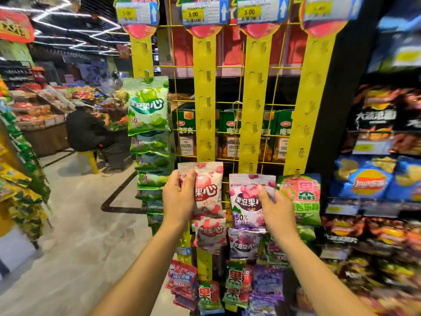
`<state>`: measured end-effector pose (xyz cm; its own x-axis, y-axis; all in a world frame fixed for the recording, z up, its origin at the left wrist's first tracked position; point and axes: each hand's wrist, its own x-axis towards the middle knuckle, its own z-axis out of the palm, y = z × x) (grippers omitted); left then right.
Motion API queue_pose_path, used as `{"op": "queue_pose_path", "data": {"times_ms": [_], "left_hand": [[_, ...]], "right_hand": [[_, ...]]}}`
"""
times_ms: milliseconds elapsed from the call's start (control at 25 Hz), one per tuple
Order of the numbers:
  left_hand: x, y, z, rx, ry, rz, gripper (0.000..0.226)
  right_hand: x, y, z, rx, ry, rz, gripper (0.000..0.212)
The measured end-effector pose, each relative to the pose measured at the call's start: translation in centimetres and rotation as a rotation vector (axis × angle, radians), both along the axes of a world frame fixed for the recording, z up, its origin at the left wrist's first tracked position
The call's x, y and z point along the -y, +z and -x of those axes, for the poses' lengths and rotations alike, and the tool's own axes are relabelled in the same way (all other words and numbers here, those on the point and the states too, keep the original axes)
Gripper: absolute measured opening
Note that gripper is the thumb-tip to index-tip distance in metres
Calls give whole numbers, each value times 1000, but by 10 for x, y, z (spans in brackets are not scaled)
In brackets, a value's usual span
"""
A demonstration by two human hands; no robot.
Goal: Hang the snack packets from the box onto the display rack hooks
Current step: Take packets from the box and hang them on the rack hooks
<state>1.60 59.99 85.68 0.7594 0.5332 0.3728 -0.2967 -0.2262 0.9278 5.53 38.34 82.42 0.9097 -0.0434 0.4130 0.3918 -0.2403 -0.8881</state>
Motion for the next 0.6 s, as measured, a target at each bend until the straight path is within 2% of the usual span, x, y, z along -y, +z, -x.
{"op": "queue_pose_path", "data": {"times_ms": [120,240,280,600], "left_hand": [[-8,-15,0,-27,-39,16,16],[-15,-26,2,-39,-38,38,16],[-18,-29,2,-44,-30,39,17],[-21,-41,-6,-65,-22,65,19]], "right_hand": [[-6,-45,4,-132,-21,-6,16],[-12,-78,1,-214,-19,-19,44],[-13,-82,1,-232,-8,-25,46],[-15,-103,-30,-331,-79,-51,27]]}}
